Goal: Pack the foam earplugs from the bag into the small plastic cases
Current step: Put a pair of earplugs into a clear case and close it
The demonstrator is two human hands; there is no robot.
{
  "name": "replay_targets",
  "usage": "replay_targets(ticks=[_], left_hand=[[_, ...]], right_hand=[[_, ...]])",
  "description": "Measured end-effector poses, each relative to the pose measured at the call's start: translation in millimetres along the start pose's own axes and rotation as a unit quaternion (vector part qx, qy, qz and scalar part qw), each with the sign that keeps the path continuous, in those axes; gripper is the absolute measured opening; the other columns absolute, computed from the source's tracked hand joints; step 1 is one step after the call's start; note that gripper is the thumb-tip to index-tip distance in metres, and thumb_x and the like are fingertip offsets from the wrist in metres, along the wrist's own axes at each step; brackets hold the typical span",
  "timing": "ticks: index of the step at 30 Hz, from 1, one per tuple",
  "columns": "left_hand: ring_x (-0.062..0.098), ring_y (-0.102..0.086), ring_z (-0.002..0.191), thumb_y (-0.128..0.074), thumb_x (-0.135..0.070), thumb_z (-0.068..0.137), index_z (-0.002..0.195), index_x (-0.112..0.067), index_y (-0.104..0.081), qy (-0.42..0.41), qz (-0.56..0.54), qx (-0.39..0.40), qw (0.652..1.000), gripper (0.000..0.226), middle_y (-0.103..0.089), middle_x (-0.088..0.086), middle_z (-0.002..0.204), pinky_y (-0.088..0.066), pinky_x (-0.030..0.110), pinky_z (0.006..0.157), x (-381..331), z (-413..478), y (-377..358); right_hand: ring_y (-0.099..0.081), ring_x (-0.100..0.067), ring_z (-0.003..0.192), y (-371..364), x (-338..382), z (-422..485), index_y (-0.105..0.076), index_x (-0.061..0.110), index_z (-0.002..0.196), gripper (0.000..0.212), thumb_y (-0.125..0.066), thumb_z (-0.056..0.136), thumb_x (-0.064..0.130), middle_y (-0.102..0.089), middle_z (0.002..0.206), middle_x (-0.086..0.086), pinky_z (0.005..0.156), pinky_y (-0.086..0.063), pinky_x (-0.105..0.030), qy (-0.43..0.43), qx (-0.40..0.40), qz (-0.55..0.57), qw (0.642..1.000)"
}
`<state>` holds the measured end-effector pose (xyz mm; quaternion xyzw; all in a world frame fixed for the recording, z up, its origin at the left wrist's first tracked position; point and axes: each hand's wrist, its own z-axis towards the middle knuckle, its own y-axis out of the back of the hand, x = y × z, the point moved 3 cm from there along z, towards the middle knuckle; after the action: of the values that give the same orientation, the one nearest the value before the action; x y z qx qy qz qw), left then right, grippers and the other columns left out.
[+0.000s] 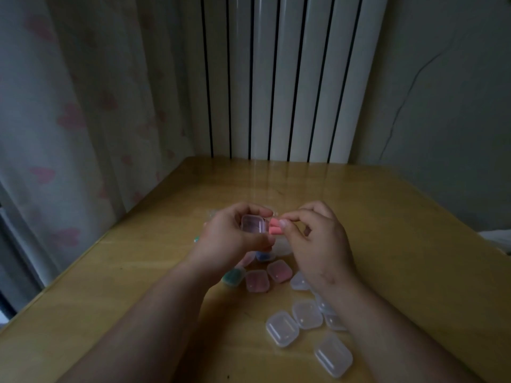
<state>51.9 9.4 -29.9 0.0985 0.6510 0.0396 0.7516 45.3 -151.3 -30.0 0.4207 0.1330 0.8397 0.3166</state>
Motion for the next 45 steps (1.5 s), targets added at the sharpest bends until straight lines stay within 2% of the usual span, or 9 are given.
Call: replay_targets(ticks=[10,13,16,22,26,31,35,40,45], left_hand=[[0.008,-0.071,0.077,-0.073,0.004,0.078,0.111,-0.024,-0.067,-0.007,-0.012,0.032,0.999,0.043,-0.070,0.001,0.097,-0.056,0.021,0.066,-1.1,-1.0,-2.7],[0.031,-0.069,0.076,-0.044,-0.004,0.096,0.120,-0.012,-0.060,0.009,-0.180,0.043,0.983,0.030,-0.070,0.017,0.089,-0.057,0.036,0.067,-1.1,2.0,-3.4],[0.033,-0.066,0.075,-0.029,-0.010,0.098,0.115,0.001,-0.058,0.019,-0.258,0.071,0.963,0.036,-0.070,0.021,0.086,-0.058,0.034,0.066,-0.3,4.3,-2.6],[0.031,-0.069,0.083,-0.059,0.007,0.086,0.108,-0.009,-0.067,-0.001,-0.176,0.076,0.982,0.029,-0.072,0.019,0.101,-0.058,0.036,0.076,3.7,4.9,-0.8],[0.026,-0.070,0.080,-0.065,0.007,0.084,0.111,-0.011,-0.067,-0.003,-0.152,0.043,0.987,0.032,-0.073,0.014,0.098,-0.059,0.030,0.072,1.4,4.1,-0.4],[0.024,-0.073,0.079,-0.075,-0.005,0.077,0.110,-0.014,-0.066,0.002,-0.106,0.045,0.993,0.036,-0.074,0.009,0.091,-0.059,0.027,0.068,-2.6,-0.1,-1.8],[0.019,-0.071,0.076,-0.073,-0.009,0.081,0.096,-0.013,-0.070,-0.004,-0.061,0.047,0.997,0.015,-0.075,0.006,0.086,-0.058,0.027,0.067,-5.7,-1.2,0.6],[0.005,-0.068,0.069,-0.071,-0.012,0.085,0.086,-0.018,-0.072,0.001,0.077,-0.019,0.997,0.007,-0.074,-0.004,0.075,-0.054,0.024,0.059,-5.3,4.2,9.4],[0.014,-0.073,0.068,-0.075,-0.012,0.076,0.075,-0.014,-0.077,0.070,0.209,0.011,0.975,0.003,-0.075,0.000,0.067,-0.061,0.031,0.070,7.2,7.1,8.1]], right_hand=[[-0.068,-0.004,0.066,0.1,0.3,1.2,-0.057,0.031,0.098,0.018,-0.070,0.087,0.024,-0.073,0.084,0.001,0.056,-0.050,-0.020,-0.189,0.090,0.180,0.961],[-0.067,-0.008,0.056,0.2,0.1,1.0,-0.063,0.018,0.100,0.013,-0.069,0.089,0.016,-0.072,0.078,-0.001,0.051,-0.052,-0.021,-0.221,0.072,0.221,0.947],[-0.064,-0.008,0.054,1.4,-0.5,1.9,-0.065,0.015,0.092,0.009,-0.070,0.087,0.011,-0.072,0.074,-0.004,0.051,-0.052,-0.023,-0.243,0.058,0.246,0.936],[-0.064,-0.010,0.059,-4.8,1.6,-2.1,-0.069,0.010,0.101,0.016,-0.073,0.085,0.012,-0.072,0.074,-0.007,0.056,-0.051,-0.023,-0.278,0.061,0.351,0.892],[-0.063,-0.016,0.063,-4.8,3.7,-4.2,-0.070,0.008,0.098,0.025,-0.051,0.100,0.024,-0.071,0.079,-0.011,0.057,-0.052,-0.027,-0.308,0.056,0.432,0.846],[-0.065,0.004,0.063,1.8,1.6,-3.4,-0.073,0.022,0.090,0.013,-0.076,0.082,0.032,-0.073,0.072,0.010,0.054,-0.045,-0.012,-0.226,0.095,0.230,0.942],[-0.066,0.005,0.066,4.4,4.2,-0.4,-0.076,0.021,0.090,0.007,-0.075,0.083,0.024,-0.075,0.076,0.008,0.058,-0.047,-0.013,-0.189,0.097,0.206,0.955],[-0.068,-0.008,0.084,4.3,-0.5,-1.0,-0.072,0.026,0.097,0.013,-0.068,0.087,0.032,-0.072,0.087,0.007,0.080,-0.057,-0.034,-0.188,0.065,0.181,0.963],[-0.066,-0.008,0.079,4.0,-8.6,-2.6,-0.070,0.030,0.081,0.010,-0.067,0.089,0.024,-0.072,0.084,0.008,0.071,-0.051,-0.029,-0.190,0.055,0.170,0.965]])
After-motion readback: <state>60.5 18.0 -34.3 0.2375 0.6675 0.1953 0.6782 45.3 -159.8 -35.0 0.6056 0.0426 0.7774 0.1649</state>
